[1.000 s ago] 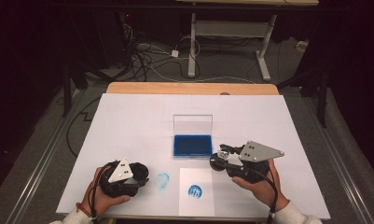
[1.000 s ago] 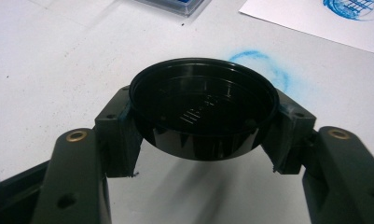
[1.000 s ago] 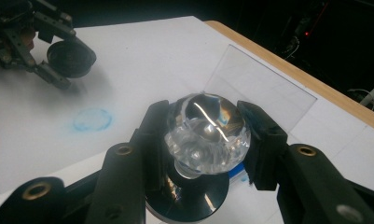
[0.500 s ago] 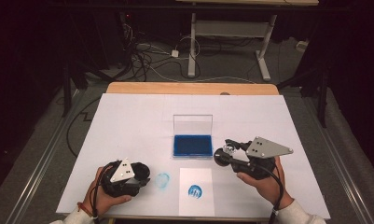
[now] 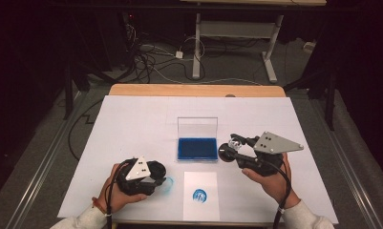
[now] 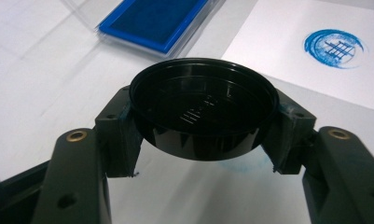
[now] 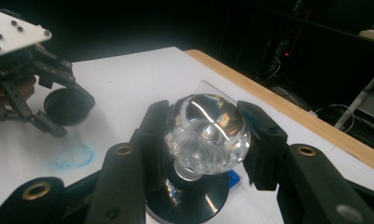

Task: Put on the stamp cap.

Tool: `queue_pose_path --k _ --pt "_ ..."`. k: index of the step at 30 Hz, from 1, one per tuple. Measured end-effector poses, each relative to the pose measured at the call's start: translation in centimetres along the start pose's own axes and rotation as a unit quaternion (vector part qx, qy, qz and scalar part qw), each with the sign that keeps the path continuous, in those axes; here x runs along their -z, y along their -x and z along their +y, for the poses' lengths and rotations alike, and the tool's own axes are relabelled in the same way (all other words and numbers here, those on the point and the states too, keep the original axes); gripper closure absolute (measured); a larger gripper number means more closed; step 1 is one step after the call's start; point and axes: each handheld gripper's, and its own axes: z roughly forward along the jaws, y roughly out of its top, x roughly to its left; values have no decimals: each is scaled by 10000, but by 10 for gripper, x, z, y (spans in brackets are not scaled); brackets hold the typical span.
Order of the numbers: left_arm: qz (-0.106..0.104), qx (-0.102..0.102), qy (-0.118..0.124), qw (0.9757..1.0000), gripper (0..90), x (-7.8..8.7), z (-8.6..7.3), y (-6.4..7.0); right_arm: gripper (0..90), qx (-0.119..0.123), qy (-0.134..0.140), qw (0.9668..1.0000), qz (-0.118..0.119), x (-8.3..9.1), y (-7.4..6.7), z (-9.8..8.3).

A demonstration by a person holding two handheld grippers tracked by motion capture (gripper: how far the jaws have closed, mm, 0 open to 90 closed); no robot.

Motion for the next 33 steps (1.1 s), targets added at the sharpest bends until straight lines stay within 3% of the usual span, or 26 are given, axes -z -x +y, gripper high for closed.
queue_pose_path --k 4,14,33 --pt "-95 -90 28 9999 371 -7 9 2 574 36 45 10000 26 -5 -2 6" --pt "-247 48 222 9994 371 -20 25 4 574 47 275 9993 232 -17 -12 21" --pt "-550 66 647 9964 371 -30 53 16 574 50 209 9935 1121 -58 -54 26"
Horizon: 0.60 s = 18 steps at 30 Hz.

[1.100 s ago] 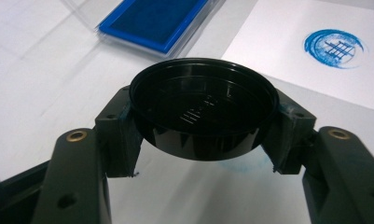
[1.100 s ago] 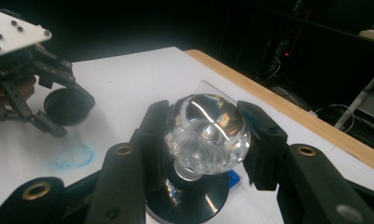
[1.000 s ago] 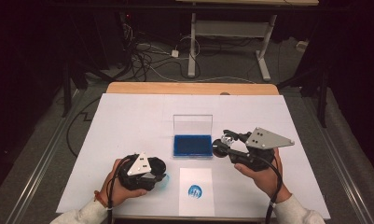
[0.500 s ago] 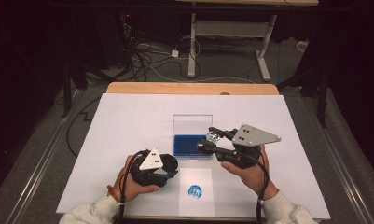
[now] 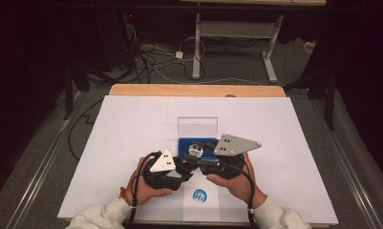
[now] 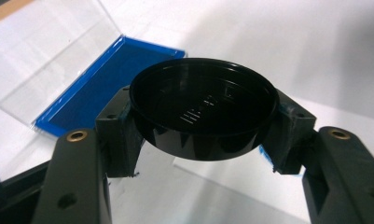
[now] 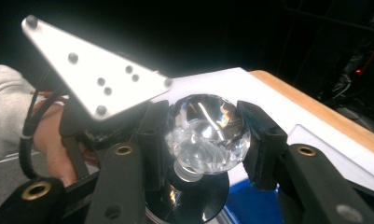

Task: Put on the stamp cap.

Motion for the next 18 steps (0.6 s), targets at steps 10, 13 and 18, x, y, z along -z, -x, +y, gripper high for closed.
queue_pose_path --k 10,13,18 --pt "-59 45 160 9998 371 1 6 3 574 -3 -117 9998 127 -7 -4 -6" --pt "-85 44 196 9998 371 2 7 3 574 16 -135 9998 138 -9 -4 -7" --pt "-133 23 252 9996 371 3 8 5 574 6 -132 9998 134 -10 -3 -8"
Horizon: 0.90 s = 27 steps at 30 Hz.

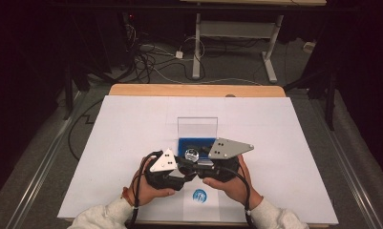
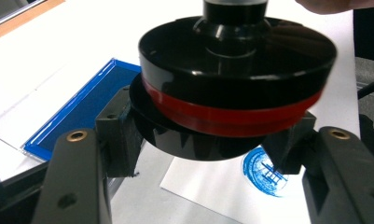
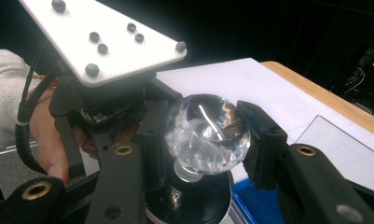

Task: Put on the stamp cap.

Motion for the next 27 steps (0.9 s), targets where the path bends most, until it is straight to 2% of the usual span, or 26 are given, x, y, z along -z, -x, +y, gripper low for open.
queue_pose_path --k 11,15,18,27 --pt "-105 18 103 9999 371 1 1 3 574 16 -28 10000 -89 0 2 -2" --pt "-80 9 111 9999 371 0 1 4 574 21 -34 10000 -66 -1 1 -3" --pt "-85 85 152 9998 372 2 1 3 574 -4 -17 10000 -61 -1 2 -4" --pt "-23 30 75 10000 372 3 1 4 574 -34 43 10000 -22 -1 2 -8"
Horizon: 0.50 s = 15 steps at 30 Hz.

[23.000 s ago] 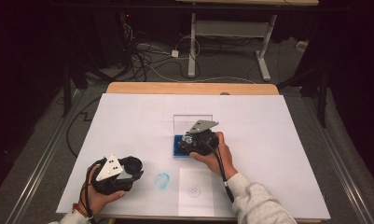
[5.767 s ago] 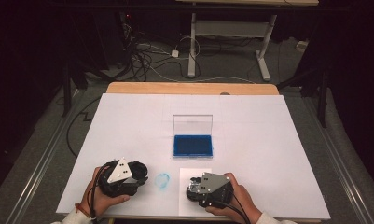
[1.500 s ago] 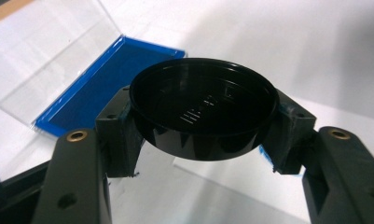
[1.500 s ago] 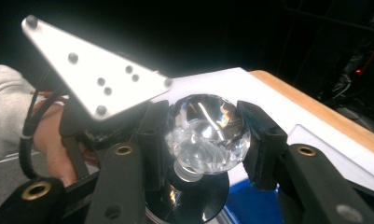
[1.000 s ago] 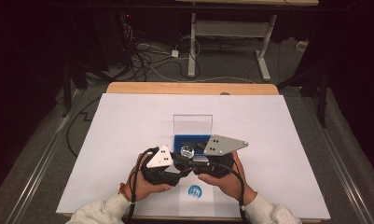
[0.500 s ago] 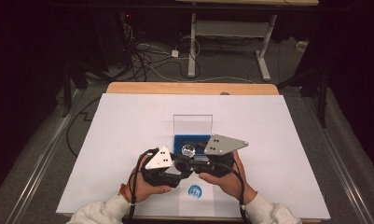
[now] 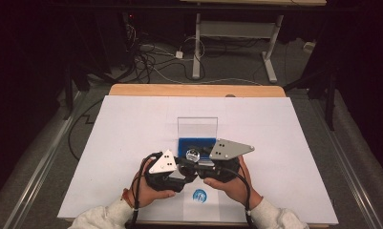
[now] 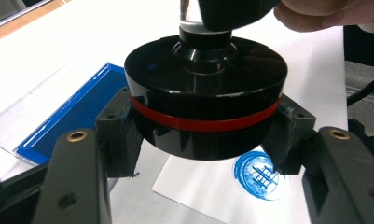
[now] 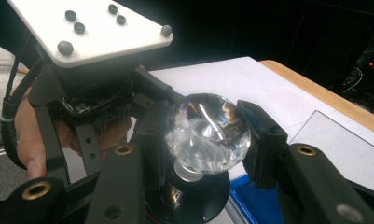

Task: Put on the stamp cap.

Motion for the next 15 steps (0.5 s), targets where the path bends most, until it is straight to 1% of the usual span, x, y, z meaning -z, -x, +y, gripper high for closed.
queue_pose_path --k 4,15 --pt "22 -33 -31 10000 372 0 0 0 574 -14 9 10000 7 0 0 0" --pt "21 -46 -58 10000 372 0 0 0 574 7 -37 10000 14 0 0 -1"
